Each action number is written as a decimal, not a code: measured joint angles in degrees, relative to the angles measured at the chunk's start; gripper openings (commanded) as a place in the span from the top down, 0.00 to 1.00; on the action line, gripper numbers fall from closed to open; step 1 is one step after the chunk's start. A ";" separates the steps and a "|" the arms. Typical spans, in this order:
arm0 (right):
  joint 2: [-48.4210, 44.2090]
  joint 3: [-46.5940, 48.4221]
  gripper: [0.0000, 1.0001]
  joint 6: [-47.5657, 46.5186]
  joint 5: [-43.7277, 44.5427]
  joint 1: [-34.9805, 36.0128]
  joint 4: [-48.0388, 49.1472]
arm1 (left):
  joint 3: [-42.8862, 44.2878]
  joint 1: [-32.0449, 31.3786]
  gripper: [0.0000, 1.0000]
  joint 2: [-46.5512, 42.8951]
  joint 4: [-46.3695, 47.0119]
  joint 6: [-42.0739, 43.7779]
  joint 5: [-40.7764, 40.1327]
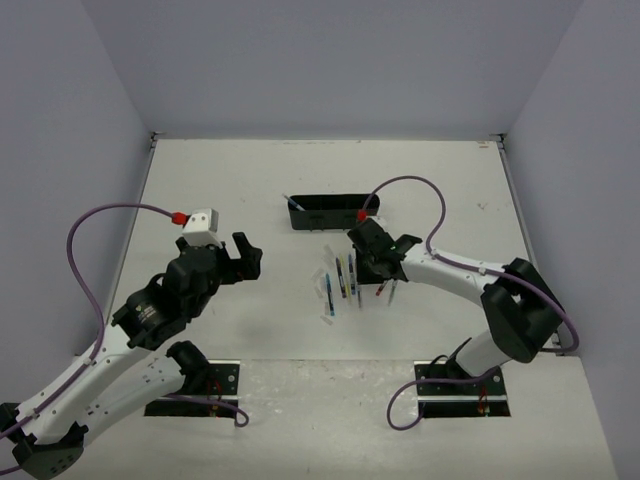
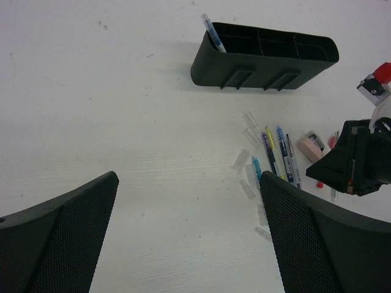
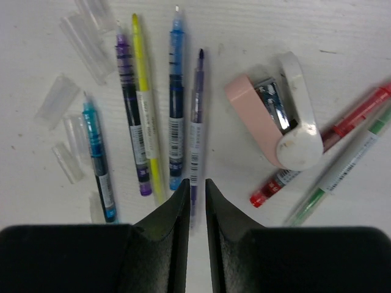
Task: Sort the stationery into containers
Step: Pick up the pen from the center of the board, then close the pen cap on the pen.
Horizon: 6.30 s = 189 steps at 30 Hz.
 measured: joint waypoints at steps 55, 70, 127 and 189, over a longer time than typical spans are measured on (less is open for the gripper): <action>-4.90 13.85 1.00 -2.11 2.77 3.76 -8.13 | -1.11 -2.20 0.05 20.98 7.14 -4.78 4.26; -18.34 3.51 1.00 -2.23 3.48 3.74 -9.24 | 11.72 -14.13 0.46 53.47 0.57 -39.64 -5.90; -32.57 -5.78 1.00 -7.25 -3.94 2.58 -2.51 | 10.92 -18.58 1.00 52.87 0.24 -47.47 -7.71; -48.20 -18.05 1.00 -4.96 -21.17 7.83 32.53 | -10.69 -18.62 1.00 20.70 75.74 3.34 12.71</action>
